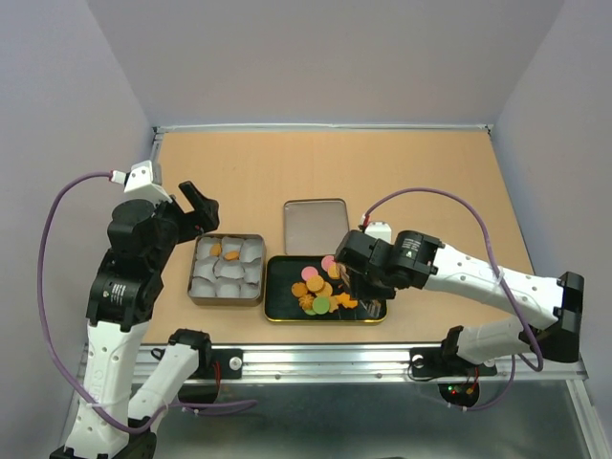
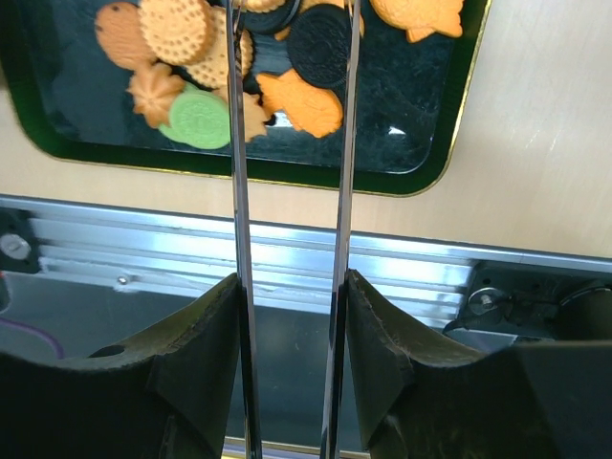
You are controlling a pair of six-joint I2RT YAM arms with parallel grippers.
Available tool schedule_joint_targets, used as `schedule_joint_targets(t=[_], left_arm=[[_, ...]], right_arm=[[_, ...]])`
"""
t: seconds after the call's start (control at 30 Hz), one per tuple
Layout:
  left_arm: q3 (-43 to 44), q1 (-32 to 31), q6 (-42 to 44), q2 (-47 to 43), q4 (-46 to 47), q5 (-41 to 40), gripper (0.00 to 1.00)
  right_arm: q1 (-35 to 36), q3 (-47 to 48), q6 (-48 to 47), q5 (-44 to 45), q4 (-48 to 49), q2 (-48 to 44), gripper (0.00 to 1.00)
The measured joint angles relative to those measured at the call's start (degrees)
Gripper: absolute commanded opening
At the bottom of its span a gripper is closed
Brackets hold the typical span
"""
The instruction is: Pack the cookies
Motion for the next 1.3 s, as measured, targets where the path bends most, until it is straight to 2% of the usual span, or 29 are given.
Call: schedule_joint_targets(t=[0.47, 0.77, 0.9, 0.97, 1.13, 1.3], left_arm=[[0.00, 0.00, 0.00, -0.50, -0.02, 0.00, 0.99], [-0.07, 0.00, 0.02, -0.57, -0.02, -0.09, 0.99], [-0.20, 0.00, 0.02, -0.70, -0.02, -0.31, 0.99], [-0.24, 0.00, 0.04, -0.83, -0.02, -0.46, 0.99], [-0.26, 0.00, 0.07, -0.94, -0.02, -0.74, 0.99], [-0.26, 0.00, 0.11, -0.96, -0.04, -1.09, 0.99]], right_arm=[[0.00, -2.54, -0.48, -0.44, 4.31, 3.91, 0.45], [0.00, -2.38, -1.57, -0.79, 5.18, 5.95, 0.35], [0.00, -1.86, -1.77, -0.85, 5.22, 6.05, 0.27], [0.00, -1.42, -1.90, -0.87, 5.16, 6.08, 0.27], [0.00, 0.50, -2.21, -0.94, 5.20, 6.08, 0.42], [0.00, 0.70, -2.27, -1.09, 5.11, 6.08, 0.44]])
